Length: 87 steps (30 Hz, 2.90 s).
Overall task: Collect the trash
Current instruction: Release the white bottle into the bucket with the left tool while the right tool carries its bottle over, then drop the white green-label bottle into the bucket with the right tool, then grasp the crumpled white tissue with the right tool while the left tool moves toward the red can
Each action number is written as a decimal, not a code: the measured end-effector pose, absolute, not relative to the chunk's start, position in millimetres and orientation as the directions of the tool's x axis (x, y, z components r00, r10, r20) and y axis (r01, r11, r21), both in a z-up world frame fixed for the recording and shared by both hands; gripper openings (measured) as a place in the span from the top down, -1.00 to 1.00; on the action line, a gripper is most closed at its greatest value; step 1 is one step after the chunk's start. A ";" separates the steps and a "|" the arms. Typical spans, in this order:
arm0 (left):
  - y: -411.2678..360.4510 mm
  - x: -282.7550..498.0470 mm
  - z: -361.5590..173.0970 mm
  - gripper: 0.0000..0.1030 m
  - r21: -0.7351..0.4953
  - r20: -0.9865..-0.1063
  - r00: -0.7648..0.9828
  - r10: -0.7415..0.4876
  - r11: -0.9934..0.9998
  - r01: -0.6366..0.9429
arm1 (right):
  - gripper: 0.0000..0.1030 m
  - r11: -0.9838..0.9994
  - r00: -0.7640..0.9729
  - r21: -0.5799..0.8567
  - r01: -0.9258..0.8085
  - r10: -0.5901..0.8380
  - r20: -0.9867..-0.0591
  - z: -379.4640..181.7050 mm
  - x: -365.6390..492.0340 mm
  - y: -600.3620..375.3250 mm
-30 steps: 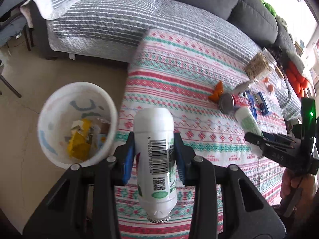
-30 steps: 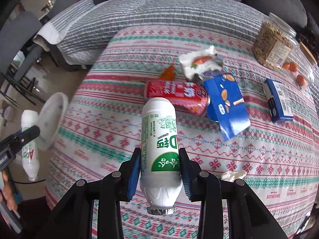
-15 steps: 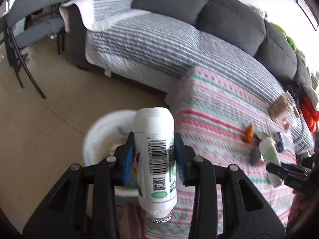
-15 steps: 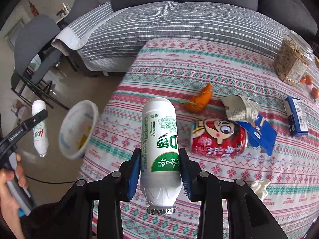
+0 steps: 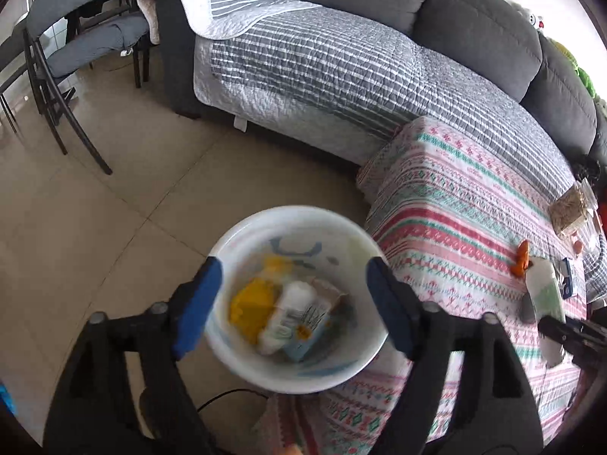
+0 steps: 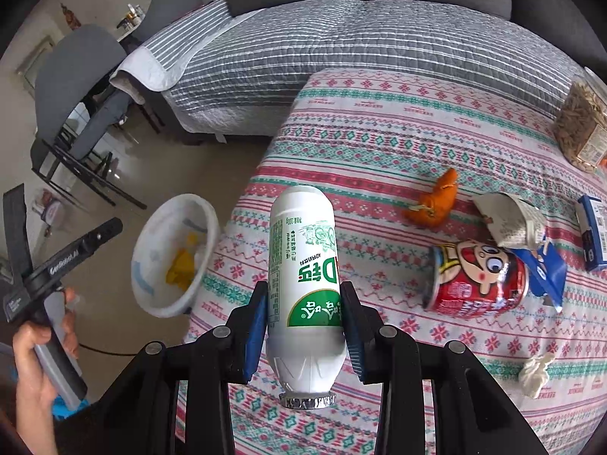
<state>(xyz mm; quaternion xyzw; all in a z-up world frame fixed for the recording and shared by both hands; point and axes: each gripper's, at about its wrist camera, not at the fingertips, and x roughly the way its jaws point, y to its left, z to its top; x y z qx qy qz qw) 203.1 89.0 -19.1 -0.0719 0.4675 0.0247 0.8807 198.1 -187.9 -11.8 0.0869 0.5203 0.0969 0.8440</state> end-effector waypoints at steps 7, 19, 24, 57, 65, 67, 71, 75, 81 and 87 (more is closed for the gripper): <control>114.7 175.7 -18.9 -0.94 -0.022 -0.842 0.537 0.053 0.991 -0.132 | 0.27 0.951 0.423 0.289 -0.114 0.309 -0.852 -19.8 212.7 -150.2; 160.0 140.2 -22.5 -0.95 -0.003 -0.856 0.511 0.081 0.987 -0.160 | 0.27 0.920 0.371 0.342 -0.191 0.390 -0.843 -49.0 242.6 -59.9; 167.1 138.2 -21.2 -0.95 -0.014 -0.855 0.514 0.075 0.986 -0.168 | 0.27 0.911 0.363 0.358 -0.205 0.410 -0.837 -58.7 250.0 -39.4; 131.8 138.1 -17.8 -0.95 -0.036 -0.868 0.497 0.017 0.995 -0.096 | -0.45 0.970 0.482 0.234 -0.064 0.235 -0.844 -19.7 202.7 -136.9; 91.0 150.3 -16.9 -0.96 -0.049 -0.873 0.486 -0.029 0.998 -0.028 | -0.51 0.984 0.478 0.178 0.014 0.149 -0.865 -14.0 182.3 -201.1; 78.0 152.5 -17.0 -0.96 -0.047 -0.875 0.483 -0.039 0.999 -0.006 | -0.54 0.985 0.478 0.168 0.031 0.133 -0.868 -13.0 176.2 -216.8; 47.9 155.6 -16.8 -0.96 -0.035 -0.876 0.480 -0.053 0.998 0.048 | -0.55 0.986 0.470 0.154 0.065 0.105 -0.877 -13.3 166.4 -247.7; 21.2 158.5 -19.2 -0.96 -0.022 -0.877 0.476 -0.063 0.996 0.092 | -0.55 0.986 0.453 0.135 0.101 0.075 -0.888 -17.6 159.7 -276.6; -5.5 163.4 -25.5 -0.97 -0.018 -0.883 0.464 -0.075 0.992 0.126 | -0.55 0.980 0.414 0.117 0.161 0.040 -0.909 -27.9 150.2 -318.5; -26.0 165.8 -30.5 -0.97 -0.009 -0.887 0.455 -0.079 0.988 0.153 | -0.55 0.972 0.369 0.086 0.220 -0.001 -0.929 -40.4 141.7 -357.7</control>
